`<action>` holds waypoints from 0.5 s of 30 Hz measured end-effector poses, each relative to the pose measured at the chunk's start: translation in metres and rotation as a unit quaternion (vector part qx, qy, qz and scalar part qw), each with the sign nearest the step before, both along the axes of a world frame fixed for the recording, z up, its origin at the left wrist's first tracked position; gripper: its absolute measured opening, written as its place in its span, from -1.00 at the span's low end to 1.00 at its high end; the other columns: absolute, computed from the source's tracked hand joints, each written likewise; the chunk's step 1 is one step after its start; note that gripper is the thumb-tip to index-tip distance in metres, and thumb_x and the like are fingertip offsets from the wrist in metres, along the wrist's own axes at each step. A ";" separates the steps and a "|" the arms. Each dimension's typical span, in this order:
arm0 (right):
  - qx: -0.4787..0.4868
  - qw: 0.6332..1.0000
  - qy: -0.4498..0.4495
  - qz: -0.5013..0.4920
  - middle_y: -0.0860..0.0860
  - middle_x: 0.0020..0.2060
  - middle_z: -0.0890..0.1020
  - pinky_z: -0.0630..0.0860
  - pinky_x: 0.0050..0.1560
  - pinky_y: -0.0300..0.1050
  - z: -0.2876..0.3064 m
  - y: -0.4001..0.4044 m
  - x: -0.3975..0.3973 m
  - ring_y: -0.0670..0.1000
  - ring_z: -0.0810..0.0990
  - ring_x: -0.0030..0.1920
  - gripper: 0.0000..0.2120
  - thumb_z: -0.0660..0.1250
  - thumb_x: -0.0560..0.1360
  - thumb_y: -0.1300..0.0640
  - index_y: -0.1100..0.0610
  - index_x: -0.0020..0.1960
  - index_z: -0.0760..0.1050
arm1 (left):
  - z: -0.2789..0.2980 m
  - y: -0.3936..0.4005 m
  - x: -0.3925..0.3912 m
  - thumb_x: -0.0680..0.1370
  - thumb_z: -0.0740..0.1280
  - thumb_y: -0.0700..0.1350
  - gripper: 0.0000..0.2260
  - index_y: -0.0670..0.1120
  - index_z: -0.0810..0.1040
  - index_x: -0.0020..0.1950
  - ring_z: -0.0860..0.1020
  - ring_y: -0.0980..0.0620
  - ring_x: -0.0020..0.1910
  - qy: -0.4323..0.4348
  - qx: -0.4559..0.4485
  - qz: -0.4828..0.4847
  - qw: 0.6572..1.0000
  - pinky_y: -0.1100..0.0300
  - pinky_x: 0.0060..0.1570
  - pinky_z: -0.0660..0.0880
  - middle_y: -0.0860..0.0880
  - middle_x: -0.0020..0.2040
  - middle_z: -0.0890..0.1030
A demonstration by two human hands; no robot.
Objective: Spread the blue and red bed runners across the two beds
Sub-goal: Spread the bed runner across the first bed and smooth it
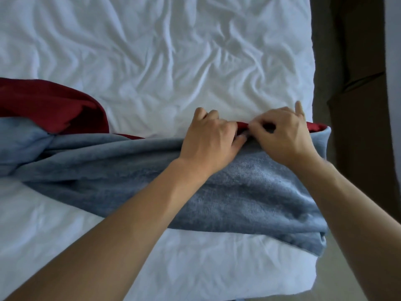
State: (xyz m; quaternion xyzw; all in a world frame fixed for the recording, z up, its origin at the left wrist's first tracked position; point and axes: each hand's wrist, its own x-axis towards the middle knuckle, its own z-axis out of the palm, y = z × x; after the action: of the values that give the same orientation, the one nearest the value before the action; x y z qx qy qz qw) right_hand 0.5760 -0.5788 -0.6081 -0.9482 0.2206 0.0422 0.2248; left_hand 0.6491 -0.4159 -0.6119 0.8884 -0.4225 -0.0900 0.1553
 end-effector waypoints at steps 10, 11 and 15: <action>-0.137 0.989 0.004 0.052 0.00 -0.21 0.66 -0.10 0.57 0.17 0.002 0.010 0.009 0.10 0.56 0.01 -0.86 0.32 0.47 0.13 0.08 -0.08 0.66 | -0.005 0.016 0.030 0.48 0.39 0.12 -0.71 -0.01 0.58 0.09 0.51 -0.06 0.04 0.016 0.079 0.043 0.996 0.03 0.11 0.25 0.01 0.01 0.57; -0.159 0.987 -0.005 0.021 0.01 -0.21 0.67 -0.06 0.57 0.20 0.005 0.001 0.006 0.11 0.57 -0.02 -0.85 0.31 0.47 0.11 0.09 -0.10 0.65 | -0.004 0.017 0.032 0.48 0.38 0.14 -0.73 -0.01 0.58 0.03 0.50 -0.07 0.01 0.018 0.089 0.040 0.995 0.03 0.09 0.24 0.01 -0.04 0.56; -0.174 0.984 0.013 -0.046 0.04 -0.18 0.68 -0.01 0.54 0.30 0.015 -0.020 -0.006 0.14 0.56 0.02 -0.85 0.31 0.50 0.09 0.10 -0.07 0.64 | 0.001 0.012 0.036 0.50 0.36 0.09 -0.81 -0.01 0.49 -0.15 0.42 -0.02 -0.17 0.019 0.099 0.022 0.995 0.07 0.00 0.20 0.06 -0.29 0.47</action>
State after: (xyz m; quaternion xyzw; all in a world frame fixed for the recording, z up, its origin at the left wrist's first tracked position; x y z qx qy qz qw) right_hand 0.5705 -0.5985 -0.5934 -0.9609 0.2713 0.0051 0.0550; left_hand 0.6855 -0.4041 -0.6109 0.9069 -0.3884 -0.1447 0.0760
